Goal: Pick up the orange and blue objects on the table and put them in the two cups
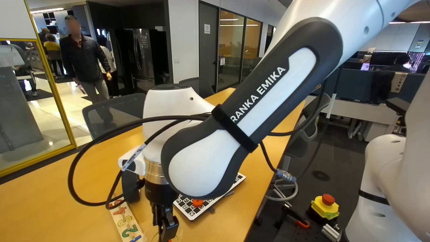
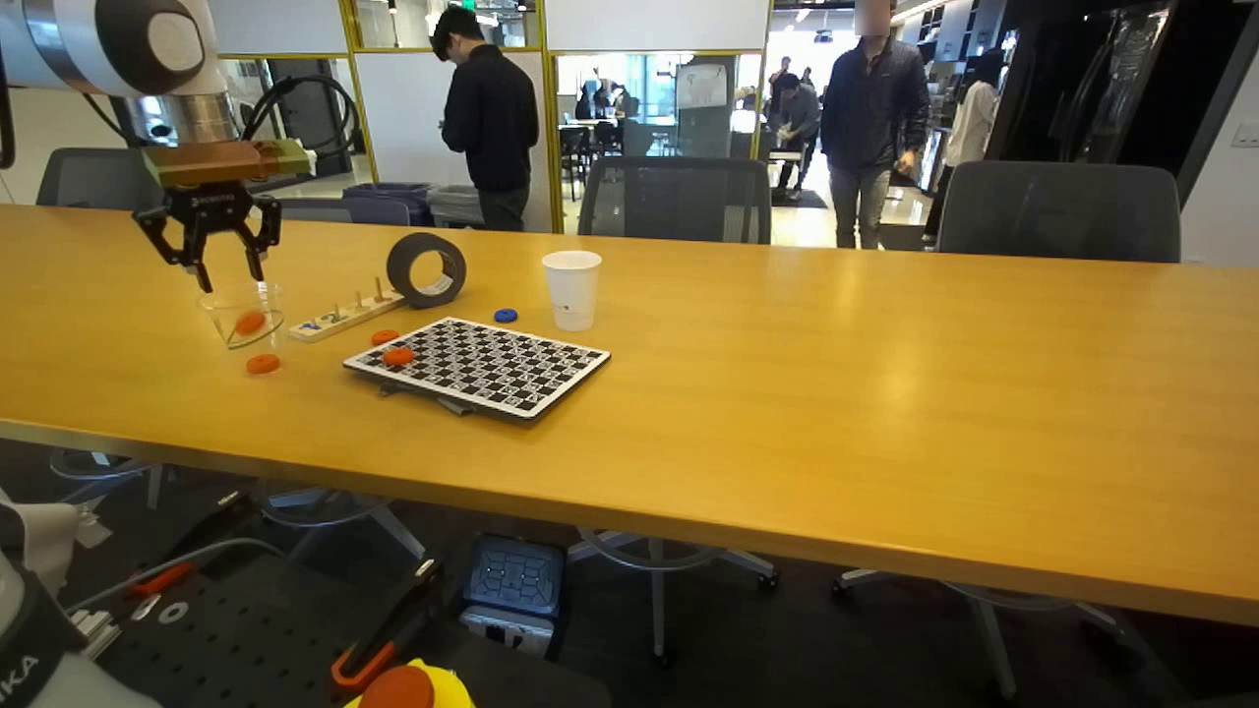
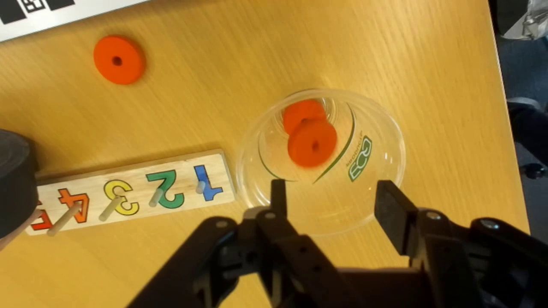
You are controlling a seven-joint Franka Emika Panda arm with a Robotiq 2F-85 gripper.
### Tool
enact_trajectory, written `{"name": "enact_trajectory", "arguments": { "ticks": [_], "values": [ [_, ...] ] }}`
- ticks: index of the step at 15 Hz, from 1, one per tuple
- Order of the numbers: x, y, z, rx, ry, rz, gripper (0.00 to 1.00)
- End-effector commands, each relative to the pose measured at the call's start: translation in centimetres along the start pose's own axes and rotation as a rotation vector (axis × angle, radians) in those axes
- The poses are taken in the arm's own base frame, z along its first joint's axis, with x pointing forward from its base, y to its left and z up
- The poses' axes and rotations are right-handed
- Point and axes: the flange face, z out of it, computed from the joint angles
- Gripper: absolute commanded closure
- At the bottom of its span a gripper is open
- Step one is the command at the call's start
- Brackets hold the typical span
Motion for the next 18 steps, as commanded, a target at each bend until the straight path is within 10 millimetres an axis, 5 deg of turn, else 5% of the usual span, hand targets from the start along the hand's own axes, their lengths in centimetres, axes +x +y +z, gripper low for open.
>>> {"name": "enact_trajectory", "arguments": {
  "ticks": [1, 3, 11, 18],
  "values": [
    [-0.5, 1.2, -0.7, -0.035, -0.029, 0.047, 0.11],
    [-1.2, 2.2, -1.6, -0.083, -0.059, 0.076, 0.00],
    [-3.9, 9.0, -4.7, -0.249, -0.135, -0.001, 0.00],
    [-4.1, 12.4, -1.3, -0.211, -0.124, -0.103, 0.00]
  ]
}}
